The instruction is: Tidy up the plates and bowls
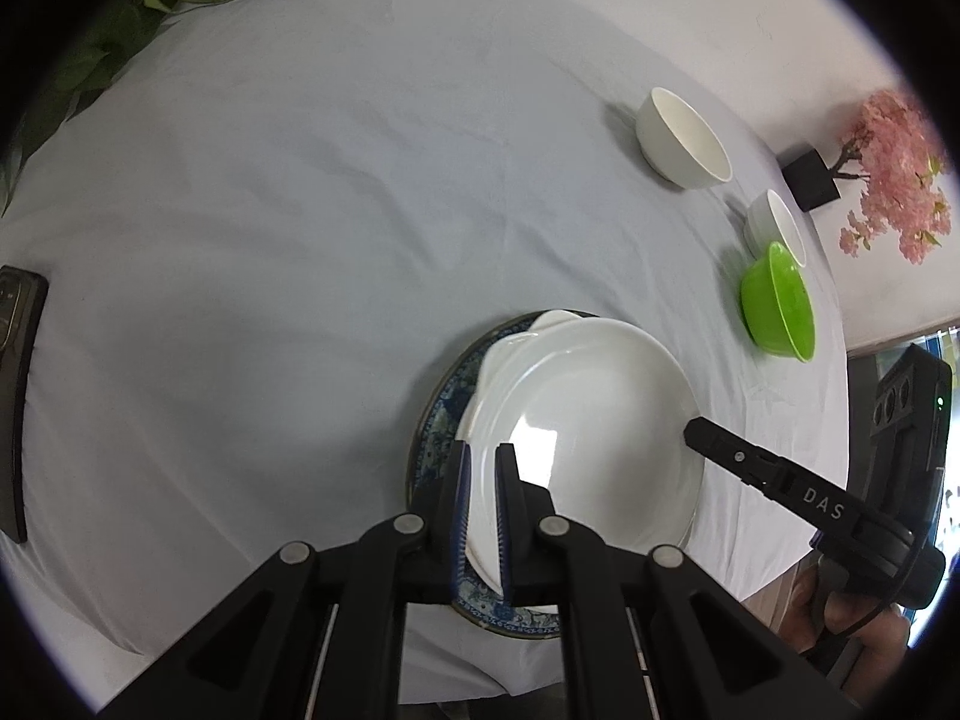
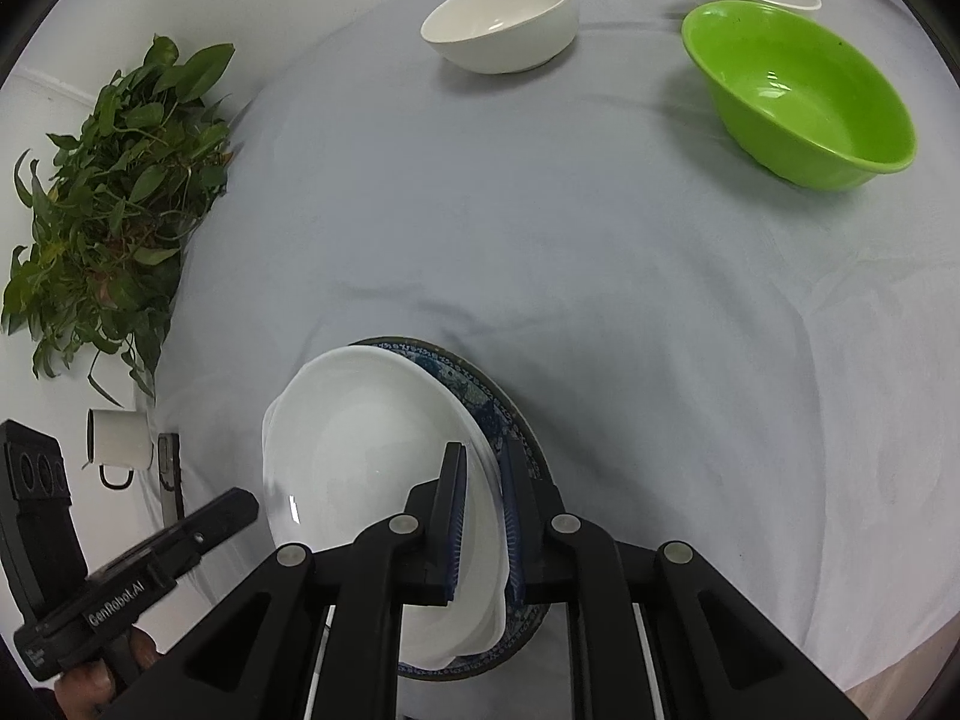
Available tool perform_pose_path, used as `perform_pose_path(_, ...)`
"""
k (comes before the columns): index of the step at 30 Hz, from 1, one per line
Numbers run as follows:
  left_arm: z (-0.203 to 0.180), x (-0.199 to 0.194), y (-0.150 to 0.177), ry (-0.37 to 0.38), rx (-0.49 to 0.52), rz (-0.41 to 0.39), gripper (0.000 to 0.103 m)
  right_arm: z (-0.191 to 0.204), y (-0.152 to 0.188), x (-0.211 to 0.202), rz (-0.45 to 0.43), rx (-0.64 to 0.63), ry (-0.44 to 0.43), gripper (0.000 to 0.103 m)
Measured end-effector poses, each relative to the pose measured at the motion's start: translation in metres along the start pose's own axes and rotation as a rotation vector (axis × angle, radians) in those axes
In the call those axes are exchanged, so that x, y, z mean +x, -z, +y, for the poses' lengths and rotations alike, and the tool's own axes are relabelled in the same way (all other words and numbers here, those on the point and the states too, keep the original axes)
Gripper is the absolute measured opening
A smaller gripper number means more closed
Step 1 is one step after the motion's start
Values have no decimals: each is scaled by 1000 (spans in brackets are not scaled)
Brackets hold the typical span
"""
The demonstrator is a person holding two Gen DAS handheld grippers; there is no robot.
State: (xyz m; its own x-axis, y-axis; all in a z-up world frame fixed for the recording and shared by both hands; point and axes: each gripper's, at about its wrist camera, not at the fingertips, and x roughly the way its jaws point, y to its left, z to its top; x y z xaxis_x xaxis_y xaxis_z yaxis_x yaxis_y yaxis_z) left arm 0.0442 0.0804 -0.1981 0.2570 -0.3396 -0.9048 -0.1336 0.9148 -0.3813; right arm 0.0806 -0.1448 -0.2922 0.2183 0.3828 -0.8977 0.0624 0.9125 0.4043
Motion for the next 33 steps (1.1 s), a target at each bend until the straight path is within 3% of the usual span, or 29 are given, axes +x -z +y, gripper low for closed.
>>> perform_pose_path(8, 13, -1, -2, 12, -50, 21, 6, 18, -21, -7, -38, -94, -7, 13)
perform_pose_path(17, 19, 7, 3, 93, -110, 62, 6, 11, -21, 3, -20, -66, -1, 8)
perform_pose_path(27, 8, 12, 1, 171, -99, 89, 6, 17, -15, 8, 3, -91, 23, 8)
perform_pose_path(33, -4, 18, 0, 181, -70, 100, 6, 13, -12, 0, 0, -75, -11, 9)
